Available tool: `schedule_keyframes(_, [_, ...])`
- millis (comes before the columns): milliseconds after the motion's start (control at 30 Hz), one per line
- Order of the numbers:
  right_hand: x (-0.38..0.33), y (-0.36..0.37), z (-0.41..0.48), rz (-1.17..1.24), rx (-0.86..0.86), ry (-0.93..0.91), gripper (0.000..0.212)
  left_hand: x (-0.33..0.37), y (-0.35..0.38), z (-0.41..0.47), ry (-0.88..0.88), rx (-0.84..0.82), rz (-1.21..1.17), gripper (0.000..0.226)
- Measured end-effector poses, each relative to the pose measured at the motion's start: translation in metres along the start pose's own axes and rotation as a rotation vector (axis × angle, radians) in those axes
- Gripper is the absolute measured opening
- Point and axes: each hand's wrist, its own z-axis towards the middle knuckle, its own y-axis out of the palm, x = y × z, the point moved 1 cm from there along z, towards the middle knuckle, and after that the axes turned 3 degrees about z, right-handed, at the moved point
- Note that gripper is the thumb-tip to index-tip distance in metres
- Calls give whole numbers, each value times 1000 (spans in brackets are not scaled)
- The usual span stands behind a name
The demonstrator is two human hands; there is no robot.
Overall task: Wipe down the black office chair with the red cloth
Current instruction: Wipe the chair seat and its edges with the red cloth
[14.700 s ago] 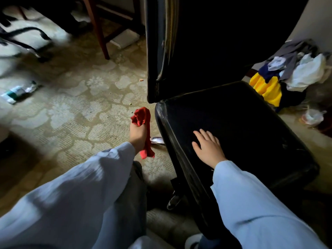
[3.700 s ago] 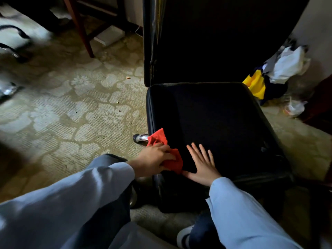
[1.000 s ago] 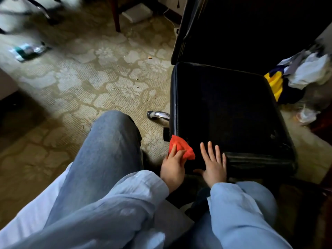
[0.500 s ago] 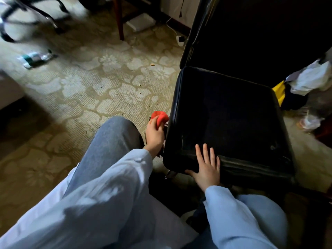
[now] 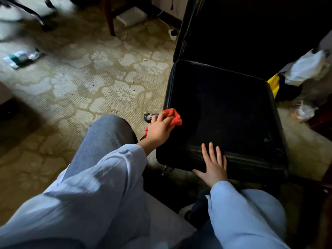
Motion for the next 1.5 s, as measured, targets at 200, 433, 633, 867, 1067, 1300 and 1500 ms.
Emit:
schedule_keyframes(200, [-2,-4,6,-75,21,-2,91,12,1,-25,56,0,103,42])
schedule_keyframes(433, [2,1,5,-61,80,-2,91,18,6,-44,91,-50,166,42])
schedule_keyframes(633, [7,2,1,-44,112,-11,94,32,7,-69,180,-145,250,40])
schedule_keyframes(867, [12,1,-1,-43,103,-26,93,36,21,-91,334,-349,151,35])
schedule_keyframes(1067, [11,4,-6,-11,127,103,96,36,4,-72,23,124,-412,36])
schedule_keyframes(1300, [18,4,0,61,83,232,116,15,-16,-25,-67,352,-368,22])
schedule_keyframes(1500, [17,3,3,136,69,218,112,27,10,-12,-101,201,9,32])
